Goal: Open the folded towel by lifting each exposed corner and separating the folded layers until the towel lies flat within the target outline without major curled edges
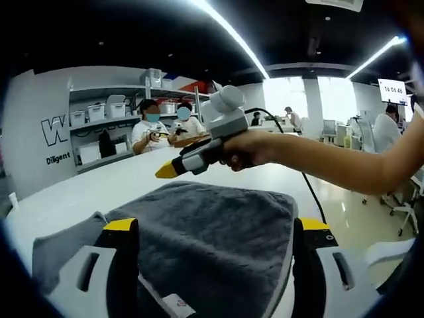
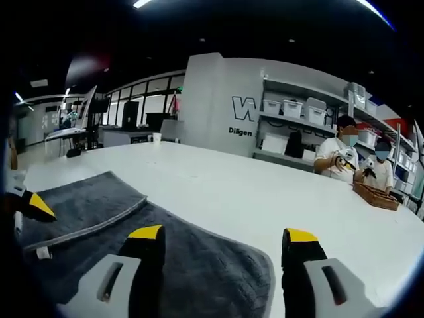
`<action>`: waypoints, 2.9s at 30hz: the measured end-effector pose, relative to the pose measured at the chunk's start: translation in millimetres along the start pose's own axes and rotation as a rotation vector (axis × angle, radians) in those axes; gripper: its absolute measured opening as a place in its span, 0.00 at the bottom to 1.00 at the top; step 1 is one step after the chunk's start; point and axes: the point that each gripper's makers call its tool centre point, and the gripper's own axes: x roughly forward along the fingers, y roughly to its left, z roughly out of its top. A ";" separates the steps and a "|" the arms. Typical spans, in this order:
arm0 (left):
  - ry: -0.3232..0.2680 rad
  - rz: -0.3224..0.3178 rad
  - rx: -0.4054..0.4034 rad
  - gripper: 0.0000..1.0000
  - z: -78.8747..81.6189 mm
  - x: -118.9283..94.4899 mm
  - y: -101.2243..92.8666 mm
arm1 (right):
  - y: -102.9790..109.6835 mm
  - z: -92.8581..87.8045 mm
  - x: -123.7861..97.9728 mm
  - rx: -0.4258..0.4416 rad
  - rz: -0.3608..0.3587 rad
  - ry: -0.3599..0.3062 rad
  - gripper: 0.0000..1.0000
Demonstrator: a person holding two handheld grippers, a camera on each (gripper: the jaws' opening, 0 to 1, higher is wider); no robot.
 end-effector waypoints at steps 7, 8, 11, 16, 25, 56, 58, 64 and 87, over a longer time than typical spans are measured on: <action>0.034 0.050 0.003 0.92 -14.1 -22.5 17.3 | 20.4 4.7 6.5 -0.008 0.041 -0.002 0.67; 0.041 0.055 0.006 0.92 -16.6 -24.7 18.9 | 21.1 5.0 7.0 -0.008 0.042 -0.002 0.67; 0.056 0.070 0.007 0.91 -22.8 -32.1 24.3 | 31.6 8.1 11.3 -0.006 0.058 -0.006 0.66; 0.081 0.099 0.011 0.88 -33.6 -44.3 33.6 | 48.4 11.0 20.0 -0.013 0.090 -0.008 0.65; 0.110 0.137 0.000 0.81 -47.7 -56.6 43.5 | 67.9 18.0 33.6 -0.010 0.129 -0.018 0.63; 0.139 0.071 -0.121 0.17 -69.9 -74.5 28.8 | 136.2 8.1 75.2 0.001 0.250 0.018 0.53; 0.135 0.070 -0.135 0.15 -70.9 -75.0 29.5 | 137.9 3.0 80.7 0.013 0.252 0.032 0.52; 0.127 0.073 -0.137 0.05 -69.5 -75.7 31.7 | 140.5 -5.0 89.6 0.027 0.248 0.057 0.45; 0.066 0.092 -0.128 0.02 -58.3 -93.9 49.8 | 158.9 -19.6 111.9 0.077 0.274 0.120 0.08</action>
